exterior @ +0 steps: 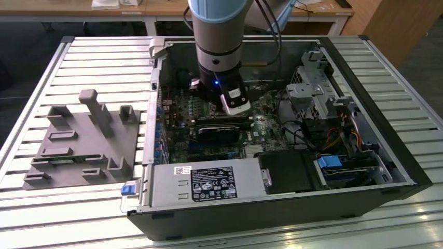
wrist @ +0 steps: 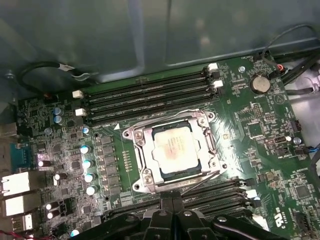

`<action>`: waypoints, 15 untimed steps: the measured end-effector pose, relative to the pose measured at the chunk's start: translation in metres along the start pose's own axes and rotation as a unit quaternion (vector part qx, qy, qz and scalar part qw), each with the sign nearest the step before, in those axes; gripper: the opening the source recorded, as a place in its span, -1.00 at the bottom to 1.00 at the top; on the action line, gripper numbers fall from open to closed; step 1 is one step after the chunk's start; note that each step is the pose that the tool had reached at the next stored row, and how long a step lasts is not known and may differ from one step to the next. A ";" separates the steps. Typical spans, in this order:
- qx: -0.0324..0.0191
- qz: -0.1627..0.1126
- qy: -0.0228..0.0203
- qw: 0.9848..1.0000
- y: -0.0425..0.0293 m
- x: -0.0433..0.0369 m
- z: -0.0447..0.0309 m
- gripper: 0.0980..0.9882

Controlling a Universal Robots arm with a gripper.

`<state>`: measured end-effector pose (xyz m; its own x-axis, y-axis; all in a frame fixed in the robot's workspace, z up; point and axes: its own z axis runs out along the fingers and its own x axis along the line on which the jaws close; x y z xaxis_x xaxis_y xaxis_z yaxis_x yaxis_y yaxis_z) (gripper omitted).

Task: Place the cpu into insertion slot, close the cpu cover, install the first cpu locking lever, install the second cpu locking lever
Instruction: 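Install the second cpu locking lever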

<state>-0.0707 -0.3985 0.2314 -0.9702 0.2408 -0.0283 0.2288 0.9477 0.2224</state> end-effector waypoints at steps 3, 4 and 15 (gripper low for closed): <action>-0.004 0.000 0.001 1.000 -0.0031 0.0003 0.0018 -0.99; -0.006 0.000 0.001 1.000 -0.0042 0.0004 0.0022 -0.99; -0.031 0.003 0.007 1.000 -0.0158 0.0030 0.0064 -0.99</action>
<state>-0.0767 -0.4114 0.2216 -0.9702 0.2421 -0.0129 0.2288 0.9318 0.2818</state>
